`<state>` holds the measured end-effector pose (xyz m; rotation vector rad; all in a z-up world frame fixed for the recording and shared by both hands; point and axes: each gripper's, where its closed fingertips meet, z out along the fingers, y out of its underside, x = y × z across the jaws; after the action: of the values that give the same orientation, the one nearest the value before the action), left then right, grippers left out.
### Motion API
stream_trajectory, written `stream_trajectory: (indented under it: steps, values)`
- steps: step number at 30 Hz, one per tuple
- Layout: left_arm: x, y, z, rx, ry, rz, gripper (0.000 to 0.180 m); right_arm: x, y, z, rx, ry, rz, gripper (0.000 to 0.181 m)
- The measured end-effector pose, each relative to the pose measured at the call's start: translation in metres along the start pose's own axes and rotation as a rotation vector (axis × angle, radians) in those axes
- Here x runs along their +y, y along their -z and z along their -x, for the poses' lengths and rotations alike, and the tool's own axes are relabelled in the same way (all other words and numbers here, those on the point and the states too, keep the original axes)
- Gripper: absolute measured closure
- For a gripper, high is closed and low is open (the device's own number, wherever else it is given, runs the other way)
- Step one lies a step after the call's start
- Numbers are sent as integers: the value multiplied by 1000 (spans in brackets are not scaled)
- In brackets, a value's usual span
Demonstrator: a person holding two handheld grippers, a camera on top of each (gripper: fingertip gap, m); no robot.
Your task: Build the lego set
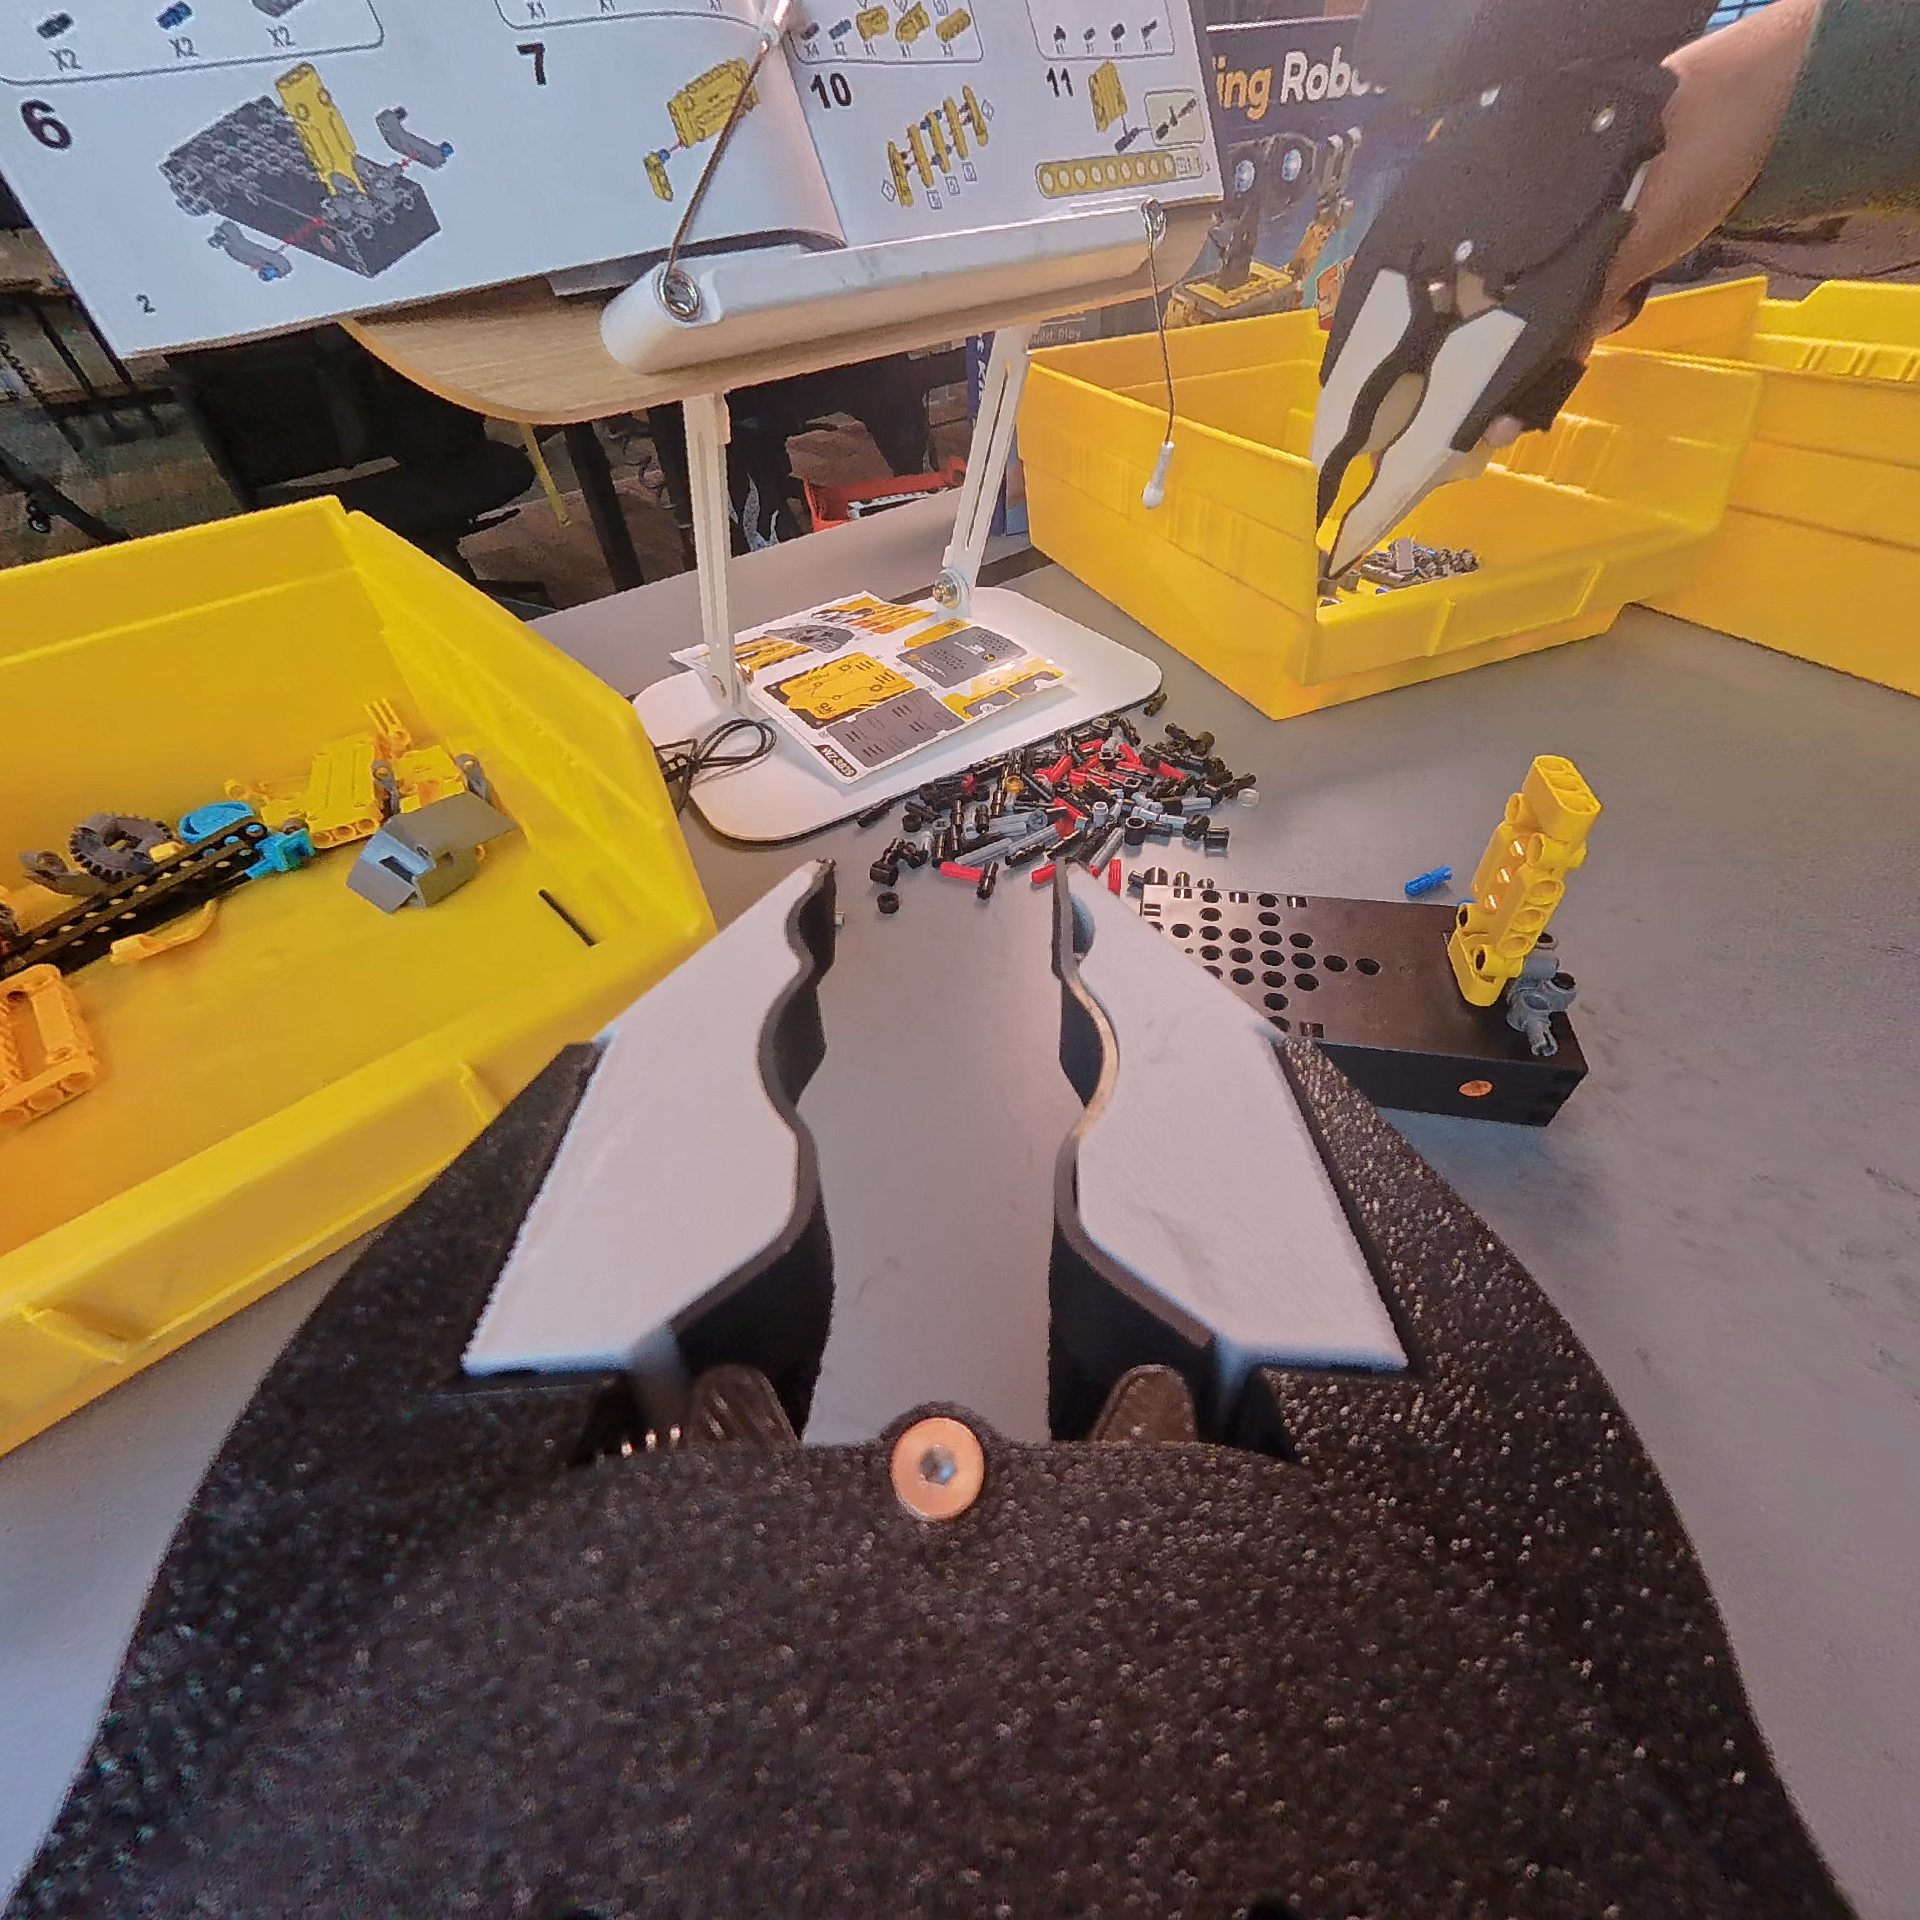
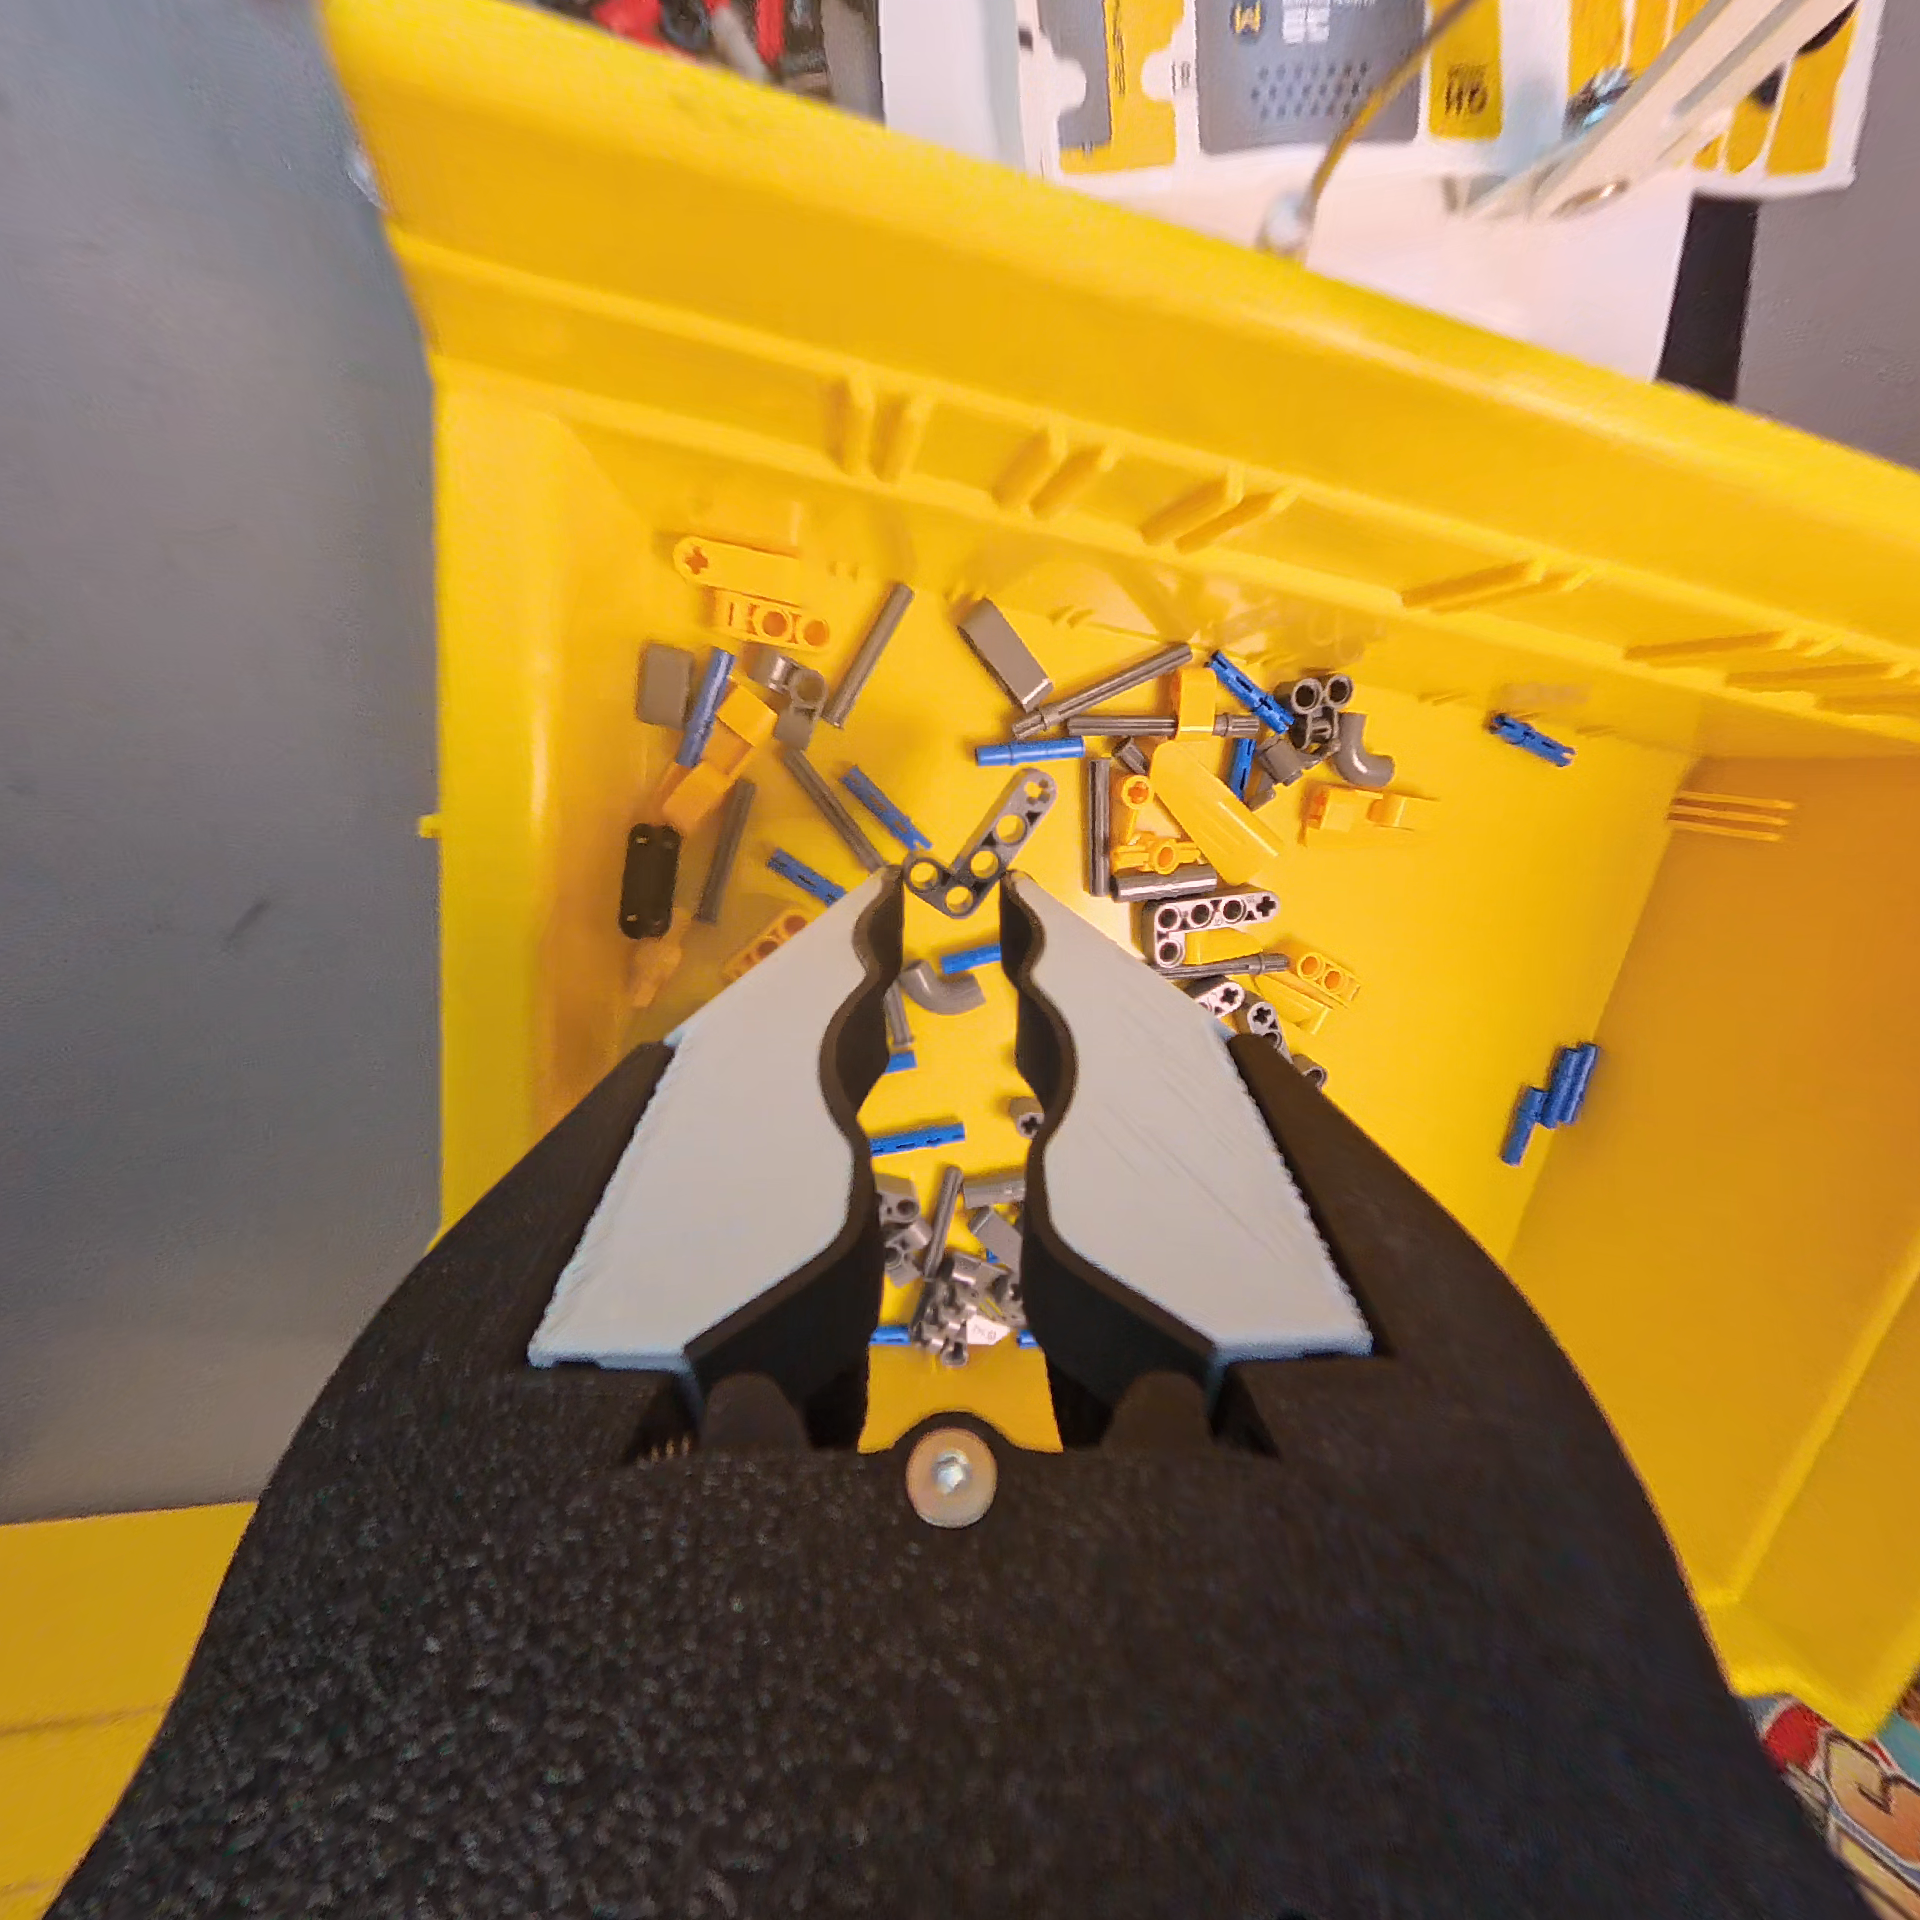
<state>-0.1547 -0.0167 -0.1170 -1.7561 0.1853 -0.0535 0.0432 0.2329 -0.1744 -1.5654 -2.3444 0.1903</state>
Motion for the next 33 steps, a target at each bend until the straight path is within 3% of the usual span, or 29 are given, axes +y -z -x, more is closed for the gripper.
stream_trajectory:
  steps: [8, 20, 24, 29, 33]
  values:
    - [-7, 4, -6, 11, -16, -21, 138, -65, 71, 90, -62, 164, -156, 165]
    - [-17, 13, -4, 13, 26, -63, 139, -66, -2, 209, -269, 350, -28, 164]
    - [-14, 12, -1, 2, 37, -52, 138, -60, -4, 209, -256, 373, -25, 152]
    - [-8, 8, 1, 6, 58, -33, 138, -65, 48, 131, -125, 222, -177, 163]
    - [-4, 5, 1, 14, 65, -21, 138, -13, 50, 36, 50, 74, -84, 168]
